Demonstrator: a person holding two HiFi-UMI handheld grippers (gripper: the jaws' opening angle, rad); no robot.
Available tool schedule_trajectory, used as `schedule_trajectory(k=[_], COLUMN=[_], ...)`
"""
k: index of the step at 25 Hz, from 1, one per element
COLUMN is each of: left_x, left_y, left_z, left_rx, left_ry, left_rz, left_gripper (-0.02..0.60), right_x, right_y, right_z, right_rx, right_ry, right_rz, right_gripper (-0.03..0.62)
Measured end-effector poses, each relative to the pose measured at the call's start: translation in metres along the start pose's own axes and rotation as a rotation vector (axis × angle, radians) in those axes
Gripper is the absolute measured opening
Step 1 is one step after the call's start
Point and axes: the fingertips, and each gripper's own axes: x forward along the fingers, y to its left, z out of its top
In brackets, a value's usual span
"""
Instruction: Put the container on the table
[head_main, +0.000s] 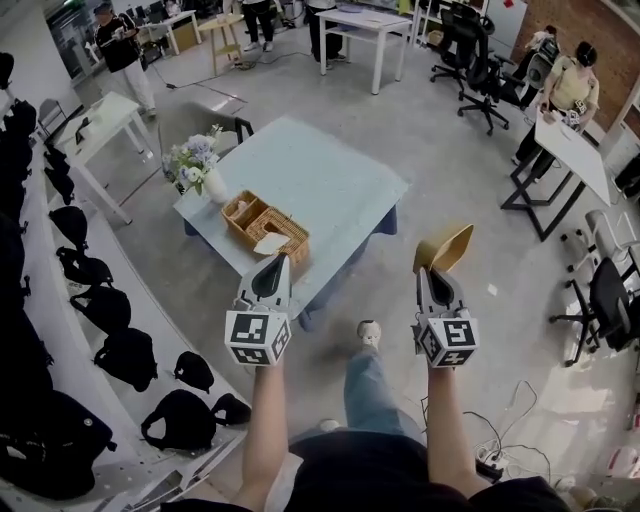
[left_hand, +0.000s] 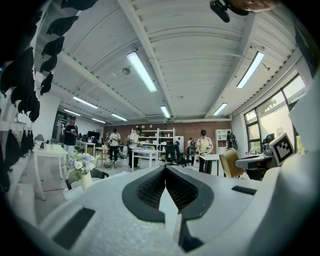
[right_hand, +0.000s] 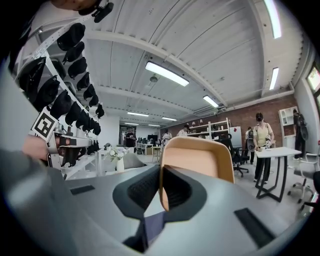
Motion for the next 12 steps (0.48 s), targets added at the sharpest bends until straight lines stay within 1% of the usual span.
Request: schedule_trajectory(k=[5,8,12], left_x=[0.076,0.131,0.201], left_y=[0.027,0.045,0.065], left_z=[-0.006,-0.003,0.004], left_rx=[-0.010,-0.024,-0.048], left_ry=[0.022,0.023,0.033], left_rz=[0.066,0.116,0.178], left_gripper=[0.008,0.008,0.008], right_x=[0.089,0.153,0.233], right_y=[-0.034,-0.063,-0.100], right_z=[0.000,0.008,0.009], right_rx=[-0.009,-0.010,-0.004], right_ry=[0.012,0.017,0.056], right_rz=[0.057,0.099,0.153], right_gripper=[0.018,0.018,0.018])
